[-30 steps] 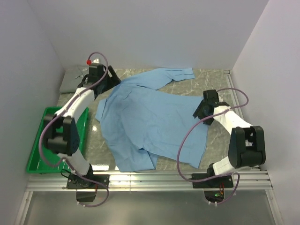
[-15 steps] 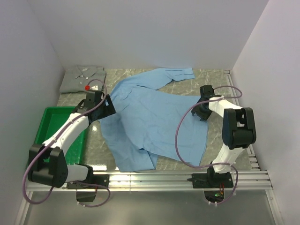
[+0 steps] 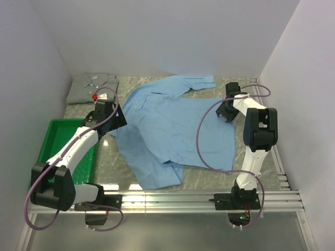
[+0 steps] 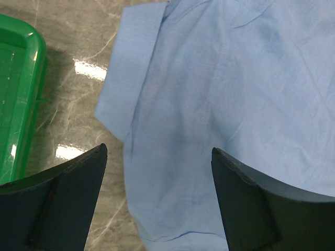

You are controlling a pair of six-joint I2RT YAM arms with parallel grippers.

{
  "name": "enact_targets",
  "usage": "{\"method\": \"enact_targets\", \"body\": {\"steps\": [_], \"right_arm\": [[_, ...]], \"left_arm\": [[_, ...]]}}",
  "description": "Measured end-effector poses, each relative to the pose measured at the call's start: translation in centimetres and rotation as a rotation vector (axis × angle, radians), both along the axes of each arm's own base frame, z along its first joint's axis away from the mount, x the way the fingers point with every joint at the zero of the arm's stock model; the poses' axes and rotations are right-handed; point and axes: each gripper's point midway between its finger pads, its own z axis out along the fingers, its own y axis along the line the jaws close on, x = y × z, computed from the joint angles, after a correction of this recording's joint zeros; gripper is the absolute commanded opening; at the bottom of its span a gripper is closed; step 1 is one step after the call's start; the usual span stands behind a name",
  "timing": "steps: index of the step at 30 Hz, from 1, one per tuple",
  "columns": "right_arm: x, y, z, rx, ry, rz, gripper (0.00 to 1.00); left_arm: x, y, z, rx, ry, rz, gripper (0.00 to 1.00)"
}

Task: Fold and stack the long sleeve shirts
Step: Flatten the shirt out

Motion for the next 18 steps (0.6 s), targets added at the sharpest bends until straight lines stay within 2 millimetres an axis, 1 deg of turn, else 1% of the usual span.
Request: {"method": "enact_targets", "body": {"steps": [5, 8, 11, 13, 15, 18], "right_arm": [[1.9, -2.9, 0.1, -0.015, -0.007, -0.058, 0.60], [2.2, -4.5, 0.2, -0.021, -0.008, -0.082, 0.61], [2.4, -5.5, 0.5, -0.038, -0.010, -0.086, 0.63], [2.3, -5.5, 1.1, -0.049, -0.018, -0.078, 0.64], [1.4, -4.7, 1.8, -0.054, -0.037, -0.060, 0.65], [-2.1, -2.6, 3.3, -0.039, -0.051, -0.026, 0.69]], "left_arm": [[0.0, 0.1, -0.3, 0.001, 0.010, 0.003, 0.86], [0.0, 0.0, -0.8, -0.005, 0.025, -0.001, 0.87], [-0.1, -0.4, -1.2, -0.020, 0.040, -0.011, 0.87], [-0.5, -0.8, -2.0, -0.045, 0.062, -0.013, 0.86], [-1.2, -1.0, -2.9, -0.071, 0.089, -0.007, 0.85], [-2.8, -1.4, -4.9, -0.117, 0.151, 0.017, 0.84]]}}
